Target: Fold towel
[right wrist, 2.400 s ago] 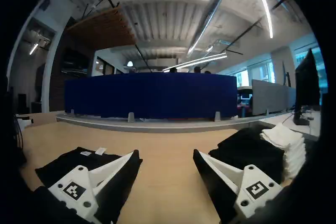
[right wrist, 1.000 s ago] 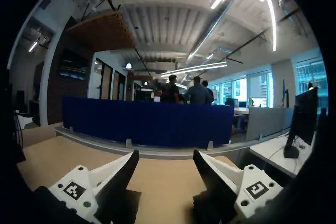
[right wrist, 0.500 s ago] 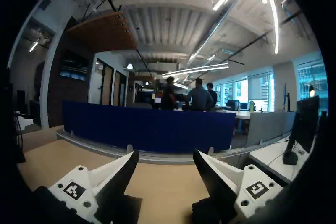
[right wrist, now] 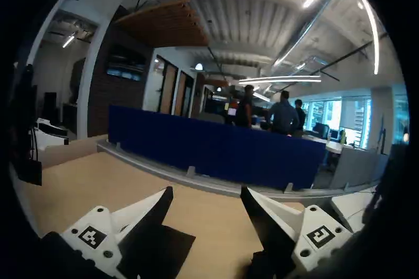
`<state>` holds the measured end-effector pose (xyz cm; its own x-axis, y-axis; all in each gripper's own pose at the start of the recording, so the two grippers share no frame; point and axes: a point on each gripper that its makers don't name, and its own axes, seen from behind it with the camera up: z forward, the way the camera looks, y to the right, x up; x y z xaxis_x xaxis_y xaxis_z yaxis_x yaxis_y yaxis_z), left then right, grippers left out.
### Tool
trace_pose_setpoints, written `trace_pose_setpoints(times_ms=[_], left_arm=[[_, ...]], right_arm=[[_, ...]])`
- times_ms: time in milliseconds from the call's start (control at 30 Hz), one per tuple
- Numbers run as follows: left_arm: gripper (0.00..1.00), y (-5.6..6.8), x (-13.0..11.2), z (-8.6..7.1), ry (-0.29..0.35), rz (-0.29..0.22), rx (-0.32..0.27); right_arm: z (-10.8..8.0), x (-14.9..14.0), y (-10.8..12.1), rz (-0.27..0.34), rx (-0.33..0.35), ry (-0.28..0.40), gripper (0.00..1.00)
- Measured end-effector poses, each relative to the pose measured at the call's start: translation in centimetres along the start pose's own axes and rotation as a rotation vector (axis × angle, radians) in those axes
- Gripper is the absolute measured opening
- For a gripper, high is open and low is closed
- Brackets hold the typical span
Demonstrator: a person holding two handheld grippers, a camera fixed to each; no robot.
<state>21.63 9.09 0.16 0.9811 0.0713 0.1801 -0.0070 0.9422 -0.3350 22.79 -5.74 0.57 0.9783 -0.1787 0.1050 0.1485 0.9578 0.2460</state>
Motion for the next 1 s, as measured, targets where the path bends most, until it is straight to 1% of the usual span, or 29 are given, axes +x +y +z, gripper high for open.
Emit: trace_pose_setpoints(times_ms=[67,133,300,533,833,1000], left_arm=[[0.9,0.5,-0.1,0.1,-0.012,0.003,-0.025],[0.9,0.6,-0.2,0.2,-0.02,0.009,-0.038],[0.9,0.8,-1.2,0.5,-0.044,0.033,-0.055],[0.9,2.0,-3.7,1.0,-0.092,0.068,-0.091],[0.9,3.6,-7.6,1.5,-0.14,0.079,-0.127],[0.9,4.1,-9.8,1.8,-0.165,0.091,-0.138]], right_arm=[[0.1,-0.2,-0.6,-0.007,0.03,-0.022,1.0],[0.2,-0.4,-1.1,-0.017,0.051,-0.039,1.0],[0.3,-1.3,-1.6,-0.041,0.074,-0.071,1.0],[0.2,-3.4,-2.6,-0.053,0.105,-0.11,1.0],[0.3,-7.4,-3.7,-0.048,0.129,-0.158,1.0],[0.1,-9.8,-4.4,-0.048,0.139,-0.187,1.0]])
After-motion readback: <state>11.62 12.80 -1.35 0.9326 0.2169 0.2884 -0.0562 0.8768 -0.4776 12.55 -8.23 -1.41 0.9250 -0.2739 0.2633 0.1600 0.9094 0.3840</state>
